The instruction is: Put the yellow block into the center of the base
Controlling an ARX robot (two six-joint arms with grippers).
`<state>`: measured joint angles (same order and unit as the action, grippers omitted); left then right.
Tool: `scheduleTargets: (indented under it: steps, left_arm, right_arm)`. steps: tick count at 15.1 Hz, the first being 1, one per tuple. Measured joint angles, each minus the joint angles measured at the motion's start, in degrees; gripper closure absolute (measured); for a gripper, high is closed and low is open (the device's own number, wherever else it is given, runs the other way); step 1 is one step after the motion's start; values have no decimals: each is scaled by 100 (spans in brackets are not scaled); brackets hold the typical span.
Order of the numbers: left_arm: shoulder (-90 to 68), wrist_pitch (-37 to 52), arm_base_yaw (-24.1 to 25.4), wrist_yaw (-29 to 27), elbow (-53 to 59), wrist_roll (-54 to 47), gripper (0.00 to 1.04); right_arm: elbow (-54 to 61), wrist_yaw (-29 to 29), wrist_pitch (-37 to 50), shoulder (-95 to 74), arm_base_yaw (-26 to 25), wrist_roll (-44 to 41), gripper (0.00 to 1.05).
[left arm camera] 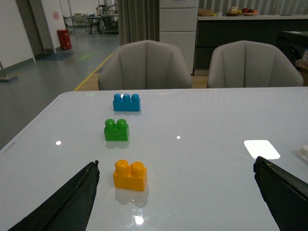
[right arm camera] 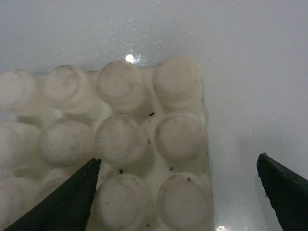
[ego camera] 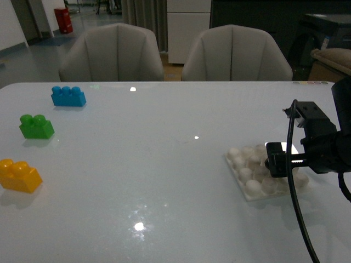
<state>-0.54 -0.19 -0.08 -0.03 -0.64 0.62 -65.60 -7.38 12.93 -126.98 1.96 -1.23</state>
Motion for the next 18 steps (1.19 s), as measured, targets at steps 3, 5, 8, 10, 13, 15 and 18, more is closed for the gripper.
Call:
scheduleTargets:
  steps: [3,5,8,10,13,15,18]
  left_arm:
    - [0,0,0,0,0,0,7]
    - [0,0,0,-2,0,0,7]
    - [0,0,0,-2,0,0,7]
    - [0,0,0,0,0,0,7]
    - [0,0,0,0,0,0,7]
    - [0,0,0,-2,0,0,7]
    - [0,0,0,0,0,0,7]
  right_arm:
    - [-94,7,-50,-77,0,0,6]
    - [-101,9,-33,-94,33,81,6]
    - [-44,57,109,-133,151,354,6]
    - [13,101,214,-173,299,640,6]
    - [37,136,367,-245,752,787,6]
    - [-35,109,361,-286,1021,1001,6]
    - [-334,-127,317,-398,2124,2841,6]
